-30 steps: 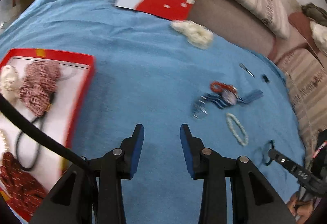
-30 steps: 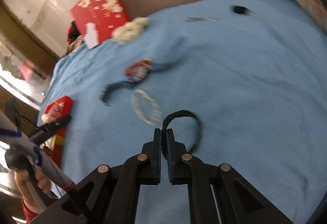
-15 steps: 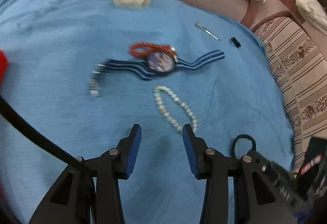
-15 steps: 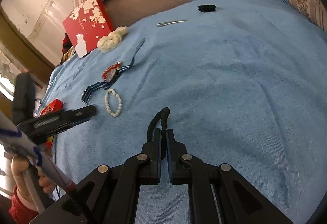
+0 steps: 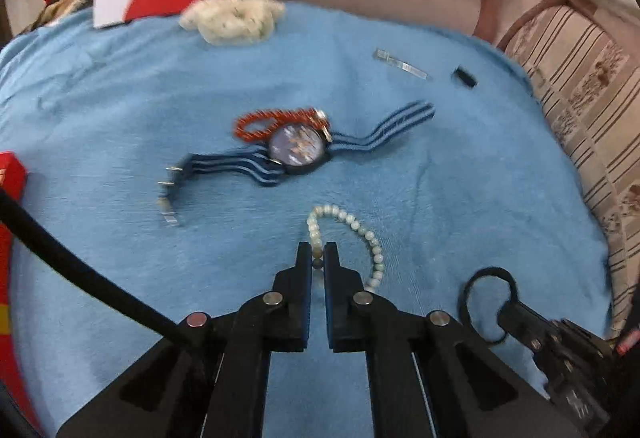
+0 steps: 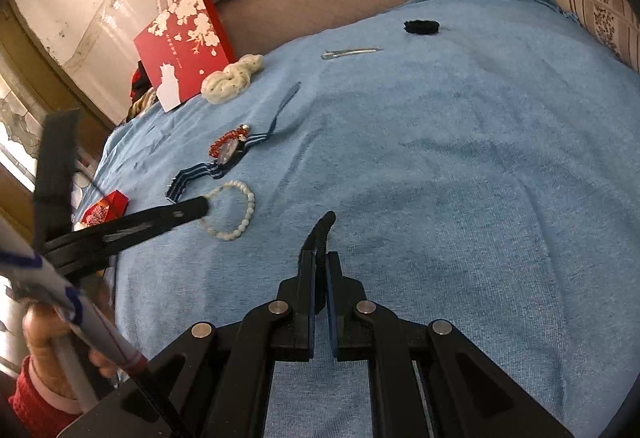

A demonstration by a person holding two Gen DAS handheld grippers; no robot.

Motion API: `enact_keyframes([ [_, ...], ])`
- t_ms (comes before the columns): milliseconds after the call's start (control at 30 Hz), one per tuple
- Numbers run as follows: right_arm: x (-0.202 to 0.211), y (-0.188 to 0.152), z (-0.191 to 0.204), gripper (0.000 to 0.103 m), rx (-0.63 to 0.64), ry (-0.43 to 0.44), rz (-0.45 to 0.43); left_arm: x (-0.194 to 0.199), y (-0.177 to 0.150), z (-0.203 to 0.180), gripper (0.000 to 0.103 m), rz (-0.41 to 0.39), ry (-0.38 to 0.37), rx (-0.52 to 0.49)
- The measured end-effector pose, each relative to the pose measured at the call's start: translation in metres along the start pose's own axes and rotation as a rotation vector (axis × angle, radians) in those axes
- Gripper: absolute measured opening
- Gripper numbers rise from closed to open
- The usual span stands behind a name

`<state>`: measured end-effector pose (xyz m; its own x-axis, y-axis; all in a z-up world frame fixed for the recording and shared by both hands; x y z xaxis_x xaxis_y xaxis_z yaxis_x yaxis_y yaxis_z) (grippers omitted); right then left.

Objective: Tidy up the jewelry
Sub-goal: 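Grasp the white bead bracelet with the left tool while the right grasps a small black hair tie, then carry bead bracelet and hair tie into the red tray and open both tools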

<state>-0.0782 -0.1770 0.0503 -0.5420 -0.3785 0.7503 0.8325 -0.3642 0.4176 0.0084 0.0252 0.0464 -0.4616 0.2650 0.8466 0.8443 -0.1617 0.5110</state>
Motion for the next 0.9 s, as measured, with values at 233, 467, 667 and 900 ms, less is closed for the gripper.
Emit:
enact_keyframes([
  [233, 0.008, -0.008, 0.011, 0.006, 0.031, 0.022, -0.031, 0.077, -0.020, 0.043, 0.005, -0.117, 0.019, 0.043],
  [467, 0.015, -0.018, 0.044, 0.005, 0.116, -0.034, -0.050, 0.129, -0.043, 0.134, 0.005, -0.187, 0.119, 0.178],
  [667, 0.007, -0.018, 0.100, 0.005, 0.185, 0.016, -0.003, 0.154, -0.068, 0.229, 0.005, -0.206, 0.196, 0.365],
  [900, -0.025, -0.028, 0.207, 0.005, 0.333, 0.121, 0.080, 0.176, -0.112, 0.327, 0.005, -0.215, 0.308, 0.594],
])
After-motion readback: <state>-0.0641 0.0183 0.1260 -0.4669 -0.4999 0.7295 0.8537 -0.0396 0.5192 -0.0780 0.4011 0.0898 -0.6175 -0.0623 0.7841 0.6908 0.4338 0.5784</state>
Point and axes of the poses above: each gripper's, at about its wrist camera, not at the fingertips, and x roughly against the way its jaws point, z to its left, y to its top, the point moved 1 cm from there along -x, roughly the way its jaws point, and after that the axes turned 7 degrees about -x, right-handed, at the moved point
